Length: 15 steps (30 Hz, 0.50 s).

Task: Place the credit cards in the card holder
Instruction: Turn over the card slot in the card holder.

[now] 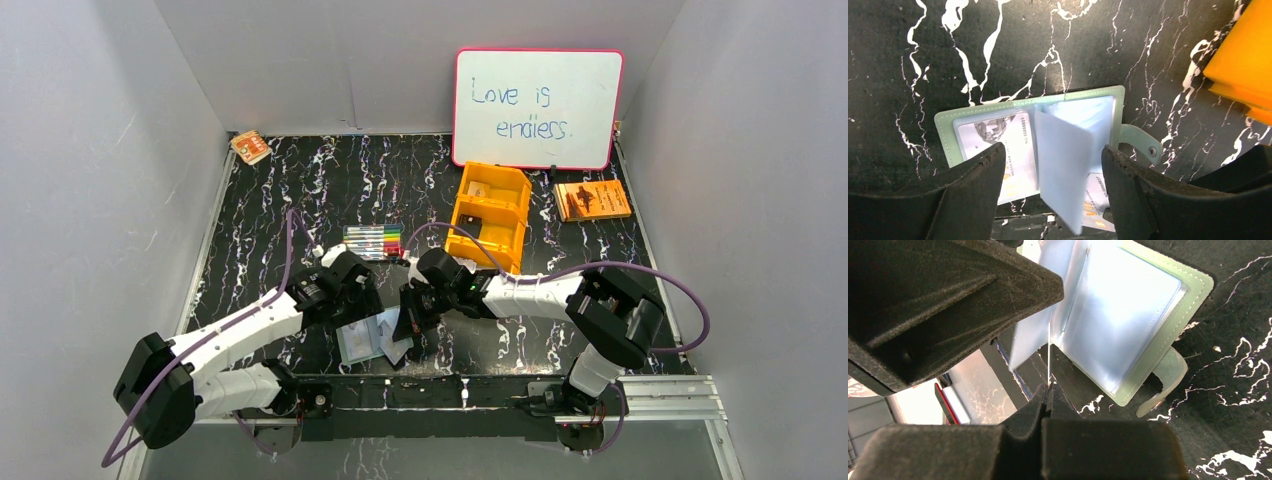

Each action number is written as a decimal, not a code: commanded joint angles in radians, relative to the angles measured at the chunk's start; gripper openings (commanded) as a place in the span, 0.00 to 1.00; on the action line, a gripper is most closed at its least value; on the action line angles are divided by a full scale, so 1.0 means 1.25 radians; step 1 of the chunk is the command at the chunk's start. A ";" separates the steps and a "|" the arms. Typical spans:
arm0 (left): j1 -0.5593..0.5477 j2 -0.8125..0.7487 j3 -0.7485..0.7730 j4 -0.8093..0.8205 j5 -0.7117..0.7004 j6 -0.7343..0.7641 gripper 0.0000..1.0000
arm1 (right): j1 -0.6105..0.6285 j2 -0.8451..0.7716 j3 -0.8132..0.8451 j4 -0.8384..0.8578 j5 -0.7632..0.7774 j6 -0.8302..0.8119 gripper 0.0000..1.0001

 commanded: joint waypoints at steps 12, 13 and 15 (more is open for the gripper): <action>0.019 -0.026 -0.049 0.059 0.027 0.000 0.64 | 0.005 -0.017 -0.006 0.046 -0.008 0.002 0.00; 0.018 -0.031 -0.051 0.060 0.026 -0.001 0.64 | 0.005 -0.018 -0.008 0.042 -0.002 0.004 0.00; 0.019 -0.041 -0.051 0.061 0.023 0.001 0.64 | 0.004 -0.019 -0.011 0.027 0.013 0.005 0.00</action>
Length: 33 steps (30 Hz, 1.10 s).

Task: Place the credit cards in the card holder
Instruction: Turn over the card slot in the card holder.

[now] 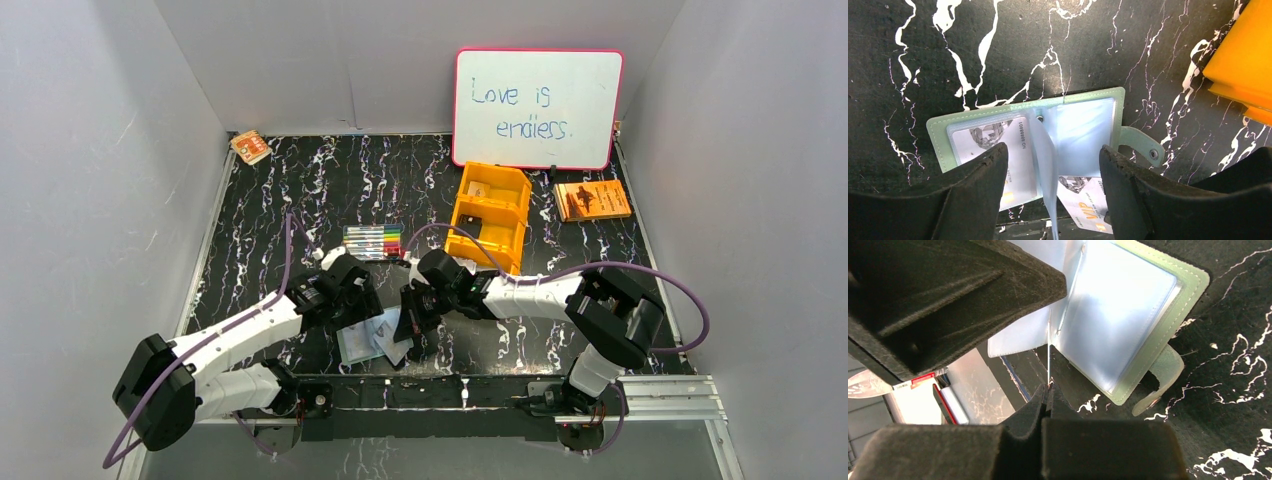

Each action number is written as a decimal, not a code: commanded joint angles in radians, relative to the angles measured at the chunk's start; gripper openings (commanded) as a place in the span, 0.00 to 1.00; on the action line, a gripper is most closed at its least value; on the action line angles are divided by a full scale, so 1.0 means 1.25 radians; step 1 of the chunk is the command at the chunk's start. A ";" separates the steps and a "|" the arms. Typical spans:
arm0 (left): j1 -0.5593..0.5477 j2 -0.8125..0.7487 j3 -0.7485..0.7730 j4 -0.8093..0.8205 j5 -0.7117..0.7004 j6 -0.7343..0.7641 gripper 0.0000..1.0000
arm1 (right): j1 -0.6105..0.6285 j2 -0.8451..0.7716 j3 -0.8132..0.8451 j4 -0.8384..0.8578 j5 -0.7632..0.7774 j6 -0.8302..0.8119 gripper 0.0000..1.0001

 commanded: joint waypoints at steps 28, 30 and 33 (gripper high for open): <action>0.017 -0.013 -0.012 0.081 0.008 0.019 0.74 | 0.003 -0.021 -0.021 0.013 0.038 0.008 0.00; 0.018 0.009 -0.006 0.080 0.008 0.022 0.75 | 0.003 -0.021 -0.021 0.017 0.036 0.009 0.00; 0.019 0.031 -0.003 0.088 0.011 0.026 0.76 | 0.003 -0.021 -0.020 0.019 0.034 0.008 0.00</action>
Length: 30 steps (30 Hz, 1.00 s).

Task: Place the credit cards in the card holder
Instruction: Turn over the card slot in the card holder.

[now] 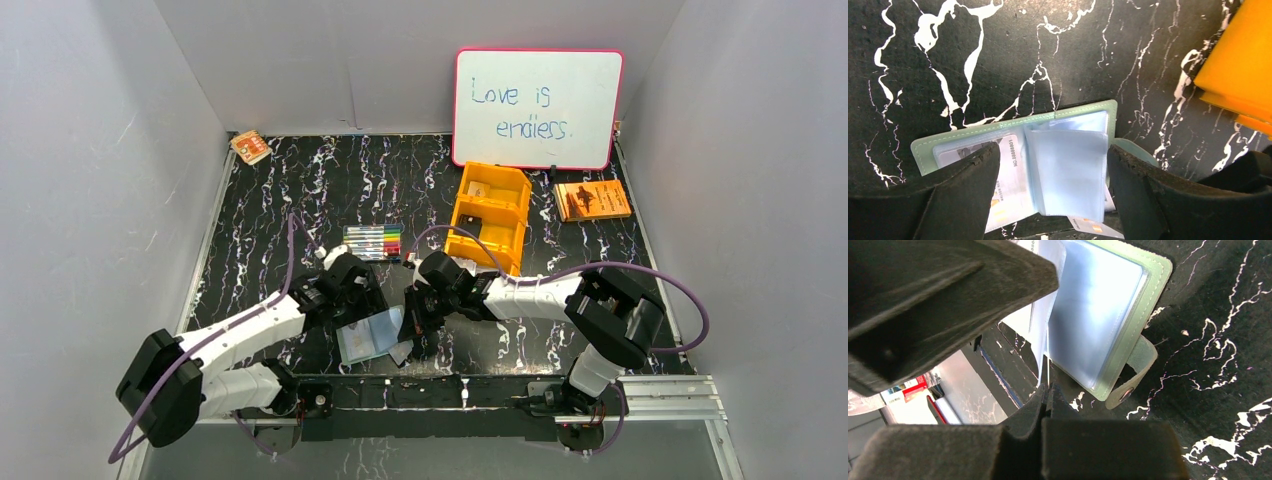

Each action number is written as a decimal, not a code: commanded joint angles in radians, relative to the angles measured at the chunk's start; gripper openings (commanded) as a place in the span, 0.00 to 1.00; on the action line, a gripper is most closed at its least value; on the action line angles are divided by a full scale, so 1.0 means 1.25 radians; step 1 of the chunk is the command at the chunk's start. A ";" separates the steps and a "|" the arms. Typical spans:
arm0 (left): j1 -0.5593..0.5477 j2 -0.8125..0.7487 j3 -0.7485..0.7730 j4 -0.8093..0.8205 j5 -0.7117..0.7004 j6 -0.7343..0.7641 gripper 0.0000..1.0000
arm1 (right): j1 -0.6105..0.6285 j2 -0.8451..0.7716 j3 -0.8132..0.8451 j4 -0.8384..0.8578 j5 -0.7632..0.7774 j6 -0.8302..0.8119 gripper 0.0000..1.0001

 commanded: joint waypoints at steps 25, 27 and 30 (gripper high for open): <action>0.006 0.067 0.019 0.016 0.008 0.040 0.63 | 0.003 -0.020 -0.001 0.034 -0.015 -0.015 0.00; 0.007 0.065 0.017 0.012 0.005 0.044 0.60 | 0.003 -0.021 -0.001 0.033 -0.014 -0.015 0.00; 0.007 0.061 0.016 0.005 0.001 0.048 0.55 | 0.002 -0.021 -0.001 0.032 -0.012 -0.015 0.00</action>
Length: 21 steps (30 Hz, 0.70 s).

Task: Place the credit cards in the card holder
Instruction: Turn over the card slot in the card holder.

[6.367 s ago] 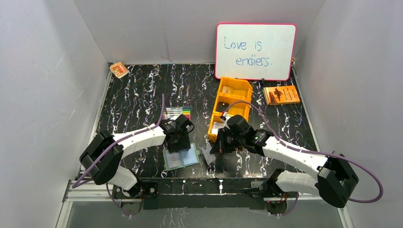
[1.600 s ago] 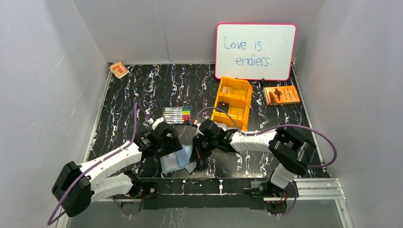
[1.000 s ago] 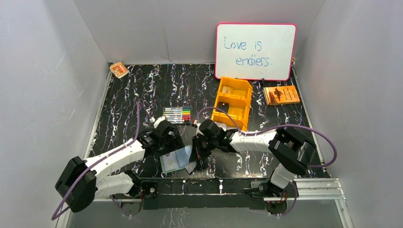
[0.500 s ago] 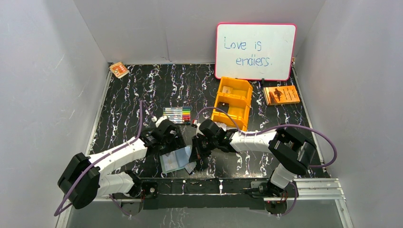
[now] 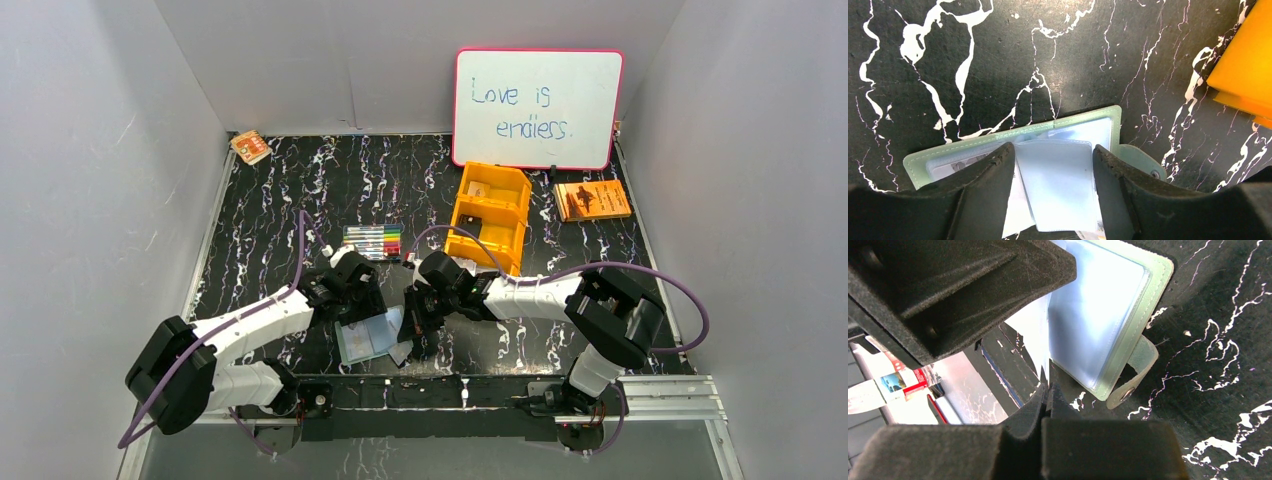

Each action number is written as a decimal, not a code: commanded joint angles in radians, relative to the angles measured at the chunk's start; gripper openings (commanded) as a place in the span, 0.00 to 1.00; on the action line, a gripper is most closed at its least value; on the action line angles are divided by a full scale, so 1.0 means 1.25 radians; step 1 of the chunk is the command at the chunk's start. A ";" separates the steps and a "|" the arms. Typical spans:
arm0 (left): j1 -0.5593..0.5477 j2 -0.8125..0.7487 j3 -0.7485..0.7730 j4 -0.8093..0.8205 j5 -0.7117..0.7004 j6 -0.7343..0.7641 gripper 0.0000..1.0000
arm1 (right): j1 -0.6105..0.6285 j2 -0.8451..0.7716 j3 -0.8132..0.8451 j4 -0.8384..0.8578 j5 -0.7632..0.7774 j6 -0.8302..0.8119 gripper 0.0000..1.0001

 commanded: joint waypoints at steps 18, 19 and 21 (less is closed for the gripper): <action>0.005 -0.044 -0.004 -0.035 -0.011 0.024 0.41 | 0.003 -0.031 -0.008 0.022 -0.006 -0.017 0.00; 0.005 -0.045 -0.002 -0.033 -0.007 0.023 0.48 | 0.003 -0.027 -0.004 0.022 -0.009 -0.019 0.00; 0.005 -0.048 0.002 -0.030 0.000 0.024 0.54 | 0.004 -0.020 0.007 0.021 -0.015 -0.021 0.00</action>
